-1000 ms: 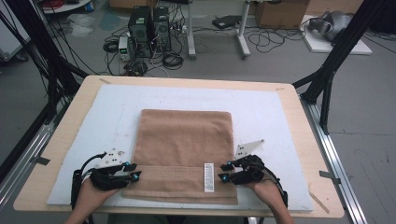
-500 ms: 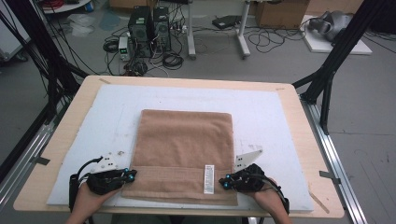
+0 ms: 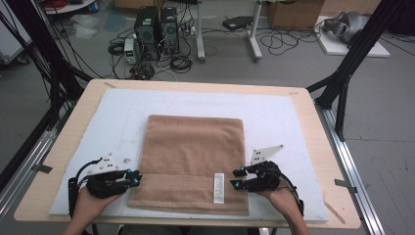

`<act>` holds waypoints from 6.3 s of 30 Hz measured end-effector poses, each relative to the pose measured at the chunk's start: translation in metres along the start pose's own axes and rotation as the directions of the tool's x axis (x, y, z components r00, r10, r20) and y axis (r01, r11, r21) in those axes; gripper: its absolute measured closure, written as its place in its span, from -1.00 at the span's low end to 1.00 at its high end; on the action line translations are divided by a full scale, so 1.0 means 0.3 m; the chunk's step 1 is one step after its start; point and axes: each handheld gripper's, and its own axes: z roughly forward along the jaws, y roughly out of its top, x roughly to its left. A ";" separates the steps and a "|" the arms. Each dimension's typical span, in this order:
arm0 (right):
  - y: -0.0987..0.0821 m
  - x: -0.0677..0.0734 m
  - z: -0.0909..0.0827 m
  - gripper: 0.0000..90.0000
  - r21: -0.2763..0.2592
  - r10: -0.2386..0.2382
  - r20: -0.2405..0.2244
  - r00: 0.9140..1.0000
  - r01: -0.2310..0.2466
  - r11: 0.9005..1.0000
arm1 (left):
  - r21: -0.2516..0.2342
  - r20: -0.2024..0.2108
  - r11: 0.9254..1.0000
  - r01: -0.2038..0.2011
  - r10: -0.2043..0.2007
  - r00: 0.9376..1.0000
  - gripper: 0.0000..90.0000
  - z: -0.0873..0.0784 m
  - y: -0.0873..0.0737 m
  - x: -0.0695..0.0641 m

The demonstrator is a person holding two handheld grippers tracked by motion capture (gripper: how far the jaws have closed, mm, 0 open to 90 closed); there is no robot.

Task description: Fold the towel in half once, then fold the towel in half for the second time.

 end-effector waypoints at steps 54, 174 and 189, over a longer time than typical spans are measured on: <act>0.307 -0.206 -0.082 -0.35 -0.034 -0.014 0.237 0.971 0.023 0.999 | -0.079 -0.132 0.997 0.023 -0.033 0.991 -0.04 0.037 0.341 0.186; -0.030 0.087 0.001 0.20 0.042 -0.085 -0.112 0.990 0.090 0.995 | 0.055 0.176 0.993 -0.109 0.098 0.980 0.43 0.010 -0.039 -0.076; -0.041 0.164 -0.020 0.88 0.064 -0.172 -0.181 0.968 0.187 0.980 | 0.002 0.198 0.990 -0.142 0.139 0.970 0.95 -0.059 -0.071 -0.122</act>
